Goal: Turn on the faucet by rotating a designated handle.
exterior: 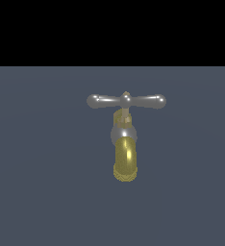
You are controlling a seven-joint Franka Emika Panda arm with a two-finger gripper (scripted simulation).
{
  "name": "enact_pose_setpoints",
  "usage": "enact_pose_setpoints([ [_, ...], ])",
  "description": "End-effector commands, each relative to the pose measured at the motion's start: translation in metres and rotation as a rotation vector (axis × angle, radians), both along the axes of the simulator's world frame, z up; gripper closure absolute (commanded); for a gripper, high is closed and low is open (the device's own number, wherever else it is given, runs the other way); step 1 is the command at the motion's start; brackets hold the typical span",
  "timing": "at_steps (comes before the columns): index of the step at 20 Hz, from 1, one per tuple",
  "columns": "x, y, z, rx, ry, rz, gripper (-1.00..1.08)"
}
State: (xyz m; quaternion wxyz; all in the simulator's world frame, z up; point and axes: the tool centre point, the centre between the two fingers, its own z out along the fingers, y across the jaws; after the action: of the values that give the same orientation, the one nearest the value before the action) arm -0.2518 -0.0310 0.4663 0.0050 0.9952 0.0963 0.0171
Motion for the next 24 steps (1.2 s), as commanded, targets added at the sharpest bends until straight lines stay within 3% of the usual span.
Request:
enact_pose_setpoints([
  [1,0.002,-0.007,-0.011,-0.001,0.002,0.056,1.08],
  [24,0.041,-0.068,-0.121,-0.009,0.016,0.604,1.08],
])
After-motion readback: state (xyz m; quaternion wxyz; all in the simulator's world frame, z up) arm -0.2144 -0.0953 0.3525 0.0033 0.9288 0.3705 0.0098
